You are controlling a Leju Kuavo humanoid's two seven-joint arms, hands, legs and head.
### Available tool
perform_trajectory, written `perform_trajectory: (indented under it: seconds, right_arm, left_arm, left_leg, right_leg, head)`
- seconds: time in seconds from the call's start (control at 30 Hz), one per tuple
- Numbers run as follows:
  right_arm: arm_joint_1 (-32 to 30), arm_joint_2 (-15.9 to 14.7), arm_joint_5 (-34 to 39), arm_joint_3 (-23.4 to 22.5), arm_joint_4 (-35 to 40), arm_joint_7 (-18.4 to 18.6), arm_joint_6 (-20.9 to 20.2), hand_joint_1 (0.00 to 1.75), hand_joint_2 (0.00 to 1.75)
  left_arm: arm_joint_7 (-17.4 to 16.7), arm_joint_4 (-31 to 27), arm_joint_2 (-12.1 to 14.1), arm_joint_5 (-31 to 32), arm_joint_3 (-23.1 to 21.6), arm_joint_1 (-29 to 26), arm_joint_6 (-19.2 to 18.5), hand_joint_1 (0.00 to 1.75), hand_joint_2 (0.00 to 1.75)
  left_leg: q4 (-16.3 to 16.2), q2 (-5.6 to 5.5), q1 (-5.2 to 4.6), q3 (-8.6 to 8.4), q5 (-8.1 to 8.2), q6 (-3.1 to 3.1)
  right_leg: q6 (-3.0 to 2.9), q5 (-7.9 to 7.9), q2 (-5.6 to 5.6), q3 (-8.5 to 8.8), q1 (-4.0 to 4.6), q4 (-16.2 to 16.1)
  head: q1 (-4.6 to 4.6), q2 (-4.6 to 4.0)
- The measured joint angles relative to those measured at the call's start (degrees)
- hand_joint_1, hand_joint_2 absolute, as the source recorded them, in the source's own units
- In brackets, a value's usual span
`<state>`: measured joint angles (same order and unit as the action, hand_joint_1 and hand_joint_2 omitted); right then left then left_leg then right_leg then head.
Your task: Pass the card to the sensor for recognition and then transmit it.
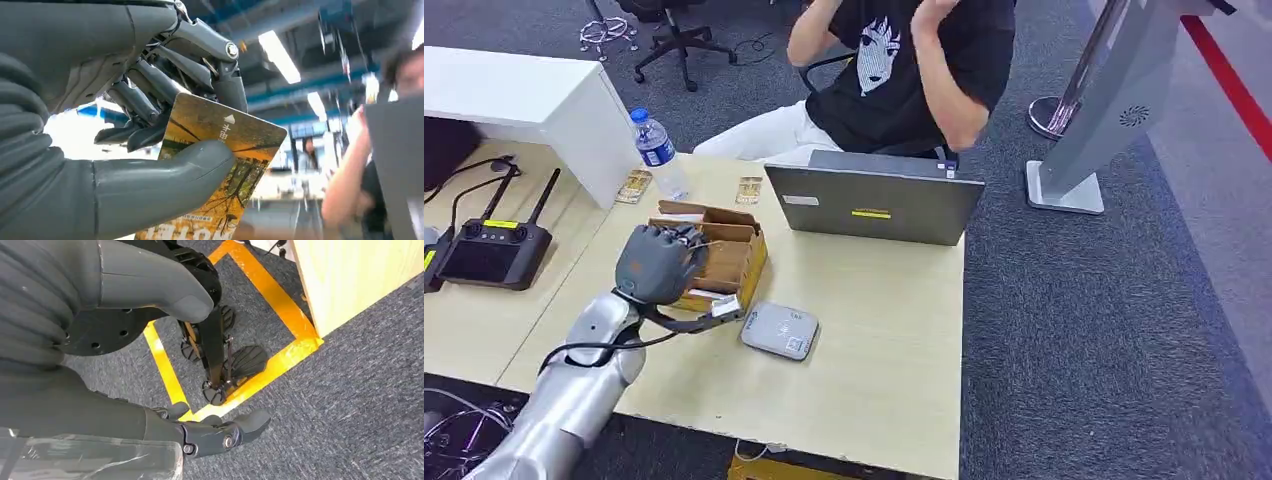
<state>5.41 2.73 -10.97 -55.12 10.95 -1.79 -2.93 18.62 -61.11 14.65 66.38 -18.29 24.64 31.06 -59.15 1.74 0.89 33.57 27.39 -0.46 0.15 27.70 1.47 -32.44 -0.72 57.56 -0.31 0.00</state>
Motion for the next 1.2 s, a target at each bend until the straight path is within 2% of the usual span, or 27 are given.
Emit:
perform_trajectory:
  seconds: [0.23, 0.53, 0.6, 0.63, 0.67, 0.7, 0.83, 1.0, 1.1, 1.17, 1.2]
  right_arm:
    - [0.12, 0.00, -0.35, 0.00, 0.00, 0.04, -0.02, 0.00, 1.75]
    - [0.19, 0.00, -0.48, 0.00, 0.00, 0.09, -0.09, 0.00, 1.75]
    - [0.19, 0.00, -0.48, 0.00, 0.00, 0.09, -0.02, 0.00, 1.75]
    - [0.19, 0.00, -0.48, 0.00, 0.00, 0.09, -0.02, 0.00, 1.75]
    - [0.19, 0.00, -0.48, 0.00, 0.00, 0.09, -0.02, 0.00, 1.75]
    - [0.19, 0.00, -0.48, 0.00, 0.00, 0.09, -0.02, 0.00, 1.75]
    - [0.18, 0.00, -0.44, 0.00, 0.00, -0.02, -0.02, 0.00, 1.75]
    - [0.14, 0.00, -0.44, -0.02, 0.00, 0.00, 0.44, 0.00, 1.75]
    - [0.14, 0.02, -0.52, -0.11, 0.00, -0.02, 0.76, 0.00, 1.75]
    - [0.09, 0.02, -0.81, -0.15, 0.00, -0.02, 0.96, 0.00, 1.75]
    - [0.10, 0.02, -1.07, -0.20, 0.00, -0.02, 1.03, 0.00, 1.75]
  left_arm:
    - [-1.23, -2.01, -0.79, -0.22, 0.00, 5.03, -3.39, 1.75, 1.75]
    - [-1.75, -1.93, -1.42, -0.39, -0.02, 6.29, -3.50, 1.73, 1.75]
    - [-1.75, -1.77, -1.42, -0.74, -0.02, 6.28, -3.39, 1.61, 1.75]
    - [-1.66, -1.60, -1.42, -1.07, -0.02, 6.28, -3.28, 1.61, 1.75]
    - [-1.60, -1.45, -1.40, -1.35, -0.02, 6.28, -3.24, 0.37, 1.75]
    - [-1.46, -1.29, -1.40, -1.57, -0.02, 6.25, -3.22, 0.05, 1.75]
    - [-0.44, -0.35, -0.75, -2.90, -0.02, 6.05, -2.98, 0.00, 1.75]
    - [1.97, -0.16, 0.61, -6.91, 1.14, 2.31, 2.45, 0.00, 1.75]
    - [5.69, -2.04, 0.41, -11.64, 5.06, -2.31, 7.08, 0.00, 1.75]
    - [8.84, -4.40, -0.22, -15.07, 8.88, -5.49, 8.35, 0.00, 1.75]
    - [10.96, -5.83, -0.87, -18.66, 11.31, -7.33, 8.28, 0.00, 1.75]
  left_leg:
    - [-0.01, 0.01, 0.00, -0.01, 0.00, 0.00]
    - [0.00, 0.02, 0.00, 0.00, 0.00, 0.00]
    - [0.00, 0.02, 0.00, 0.00, 0.00, 0.00]
    - [0.00, 0.02, 0.00, 0.01, 0.00, 0.00]
    - [0.00, 0.02, 0.00, 0.01, 0.00, 0.00]
    - [0.00, 0.02, 0.00, 0.01, 0.00, 0.00]
    - [0.01, 0.01, 0.00, 0.03, 0.00, 0.00]
    - [0.04, 0.03, 0.00, 0.04, 0.01, 0.00]
    - [0.04, 0.10, 0.00, 0.03, 0.04, -0.03]
    - [0.04, 0.12, 0.00, 0.05, 0.06, -0.05]
    - [0.04, 0.11, 0.00, 0.06, 0.06, -0.05]
  right_leg:
    - [0.00, 0.00, -0.01, 0.00, 0.00, 0.00]
    - [0.00, 0.00, -0.02, -0.02, 0.00, 0.00]
    - [0.00, 0.00, -0.02, -0.02, 0.00, 0.00]
    - [0.00, 0.00, -0.02, -0.01, 0.00, 0.00]
    - [0.00, 0.00, -0.02, -0.01, 0.00, 0.00]
    - [0.00, 0.00, -0.02, -0.01, 0.00, 0.00]
    - [0.00, 0.00, -0.02, 0.00, 0.00, 0.01]
    - [0.00, 0.02, -0.04, -0.02, 0.00, 0.01]
    - [-0.01, 0.03, -0.13, -0.06, 0.00, 0.01]
    - [0.00, 0.05, -0.13, -0.10, 0.00, 0.00]
    - [0.00, 0.06, -0.13, -0.10, 0.00, 0.00]
  head:
    - [0.00, 0.00]
    - [0.00, 0.00]
    - [0.00, 0.00]
    - [0.02, 0.00]
    - [0.00, 0.00]
    - [0.02, 0.00]
    - [0.02, 0.00]
    - [0.02, 0.00]
    - [0.02, 0.00]
    - [0.02, 0.00]
    - [0.02, 0.00]
